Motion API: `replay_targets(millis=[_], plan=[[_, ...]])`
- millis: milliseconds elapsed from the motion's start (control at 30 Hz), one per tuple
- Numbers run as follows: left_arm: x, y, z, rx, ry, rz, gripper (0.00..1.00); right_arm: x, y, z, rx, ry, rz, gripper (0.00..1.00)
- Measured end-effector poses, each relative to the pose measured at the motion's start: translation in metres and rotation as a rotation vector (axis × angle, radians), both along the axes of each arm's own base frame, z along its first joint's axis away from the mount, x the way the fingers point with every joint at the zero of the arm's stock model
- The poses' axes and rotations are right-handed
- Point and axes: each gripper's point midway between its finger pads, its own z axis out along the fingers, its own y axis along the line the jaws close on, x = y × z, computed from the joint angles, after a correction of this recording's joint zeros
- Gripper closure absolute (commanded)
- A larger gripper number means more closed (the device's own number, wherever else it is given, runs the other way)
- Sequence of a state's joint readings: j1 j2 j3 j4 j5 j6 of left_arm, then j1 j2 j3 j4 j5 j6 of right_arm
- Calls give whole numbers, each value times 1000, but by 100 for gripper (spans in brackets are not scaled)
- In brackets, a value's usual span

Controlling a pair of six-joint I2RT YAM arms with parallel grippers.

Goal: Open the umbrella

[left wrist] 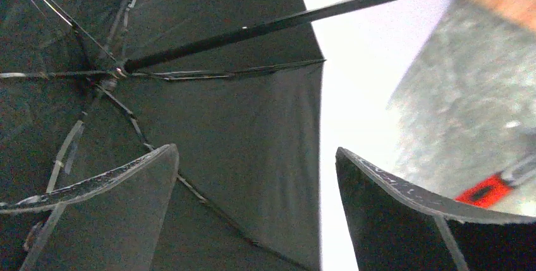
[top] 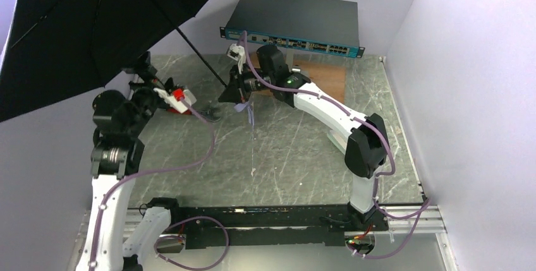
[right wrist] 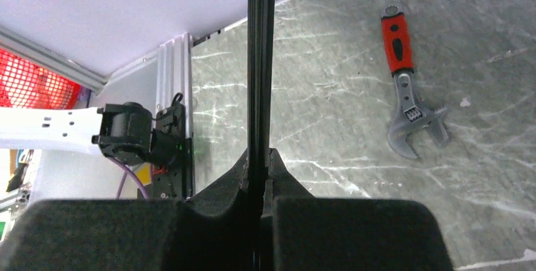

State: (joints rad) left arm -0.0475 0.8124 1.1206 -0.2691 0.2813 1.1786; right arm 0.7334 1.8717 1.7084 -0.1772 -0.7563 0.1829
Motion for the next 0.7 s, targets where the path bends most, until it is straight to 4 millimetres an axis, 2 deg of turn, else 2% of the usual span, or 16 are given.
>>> replay_targets(millis=[133,333,500,567,700], plan=[[-27,-13,-12,-173,74,-64,0,7,8,0,34,-5,17,100],[-36,-19,-47,-395,271,-53,0,11,21,-15,43,-13,39,100],[-50,-22,-68,-511,387,-33,0,9,20,-29,26,-6,44,100],[-58,-26,-72,-538,415,-46,0,7,19,-40,10,-17,53,100],[-82,-50,-88,-525,527,-173,1,0,17,-70,-42,-24,80,100]])
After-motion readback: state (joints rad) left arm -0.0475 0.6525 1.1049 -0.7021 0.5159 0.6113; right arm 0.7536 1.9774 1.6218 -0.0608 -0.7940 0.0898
